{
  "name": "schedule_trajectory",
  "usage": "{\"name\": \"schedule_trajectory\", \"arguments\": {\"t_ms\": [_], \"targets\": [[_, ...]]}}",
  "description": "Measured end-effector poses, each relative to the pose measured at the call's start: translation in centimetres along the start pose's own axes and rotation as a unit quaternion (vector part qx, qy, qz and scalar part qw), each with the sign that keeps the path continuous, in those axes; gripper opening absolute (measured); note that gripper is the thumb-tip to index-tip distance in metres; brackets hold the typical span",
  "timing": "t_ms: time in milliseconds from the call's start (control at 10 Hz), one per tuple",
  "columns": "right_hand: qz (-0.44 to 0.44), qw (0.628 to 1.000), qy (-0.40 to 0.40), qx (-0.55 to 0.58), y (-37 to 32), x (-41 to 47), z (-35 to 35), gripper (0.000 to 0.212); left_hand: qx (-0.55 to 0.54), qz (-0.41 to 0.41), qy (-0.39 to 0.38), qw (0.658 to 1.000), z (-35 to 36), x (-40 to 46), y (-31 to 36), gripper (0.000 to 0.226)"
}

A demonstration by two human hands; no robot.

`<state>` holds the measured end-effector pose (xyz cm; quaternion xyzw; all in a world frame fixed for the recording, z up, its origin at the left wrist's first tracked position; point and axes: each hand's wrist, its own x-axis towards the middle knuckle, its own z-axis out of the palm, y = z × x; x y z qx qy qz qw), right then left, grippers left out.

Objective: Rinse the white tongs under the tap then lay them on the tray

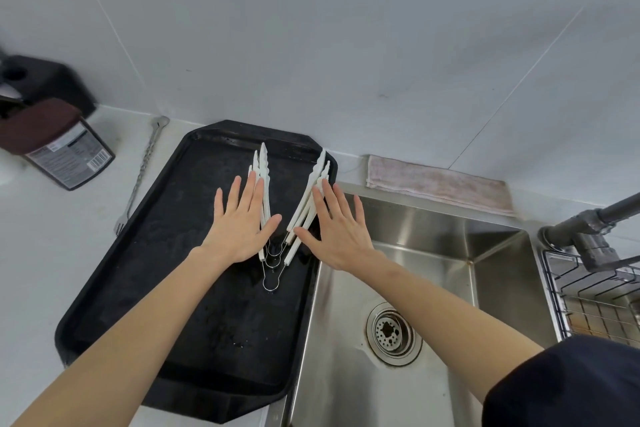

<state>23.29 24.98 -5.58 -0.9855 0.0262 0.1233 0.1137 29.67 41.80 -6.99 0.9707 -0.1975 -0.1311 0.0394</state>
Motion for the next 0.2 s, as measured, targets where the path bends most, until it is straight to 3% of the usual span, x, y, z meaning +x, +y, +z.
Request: {"name": "schedule_trajectory", "arguments": {"t_ms": [200], "targets": [[0.010, 0.999, 0.050, -0.013, 1.4, -1.8, -3.7, 0.079, -0.002, 0.025, 0.062, 0.998, -3.9, -1.0, 2.6, 0.072]]}}
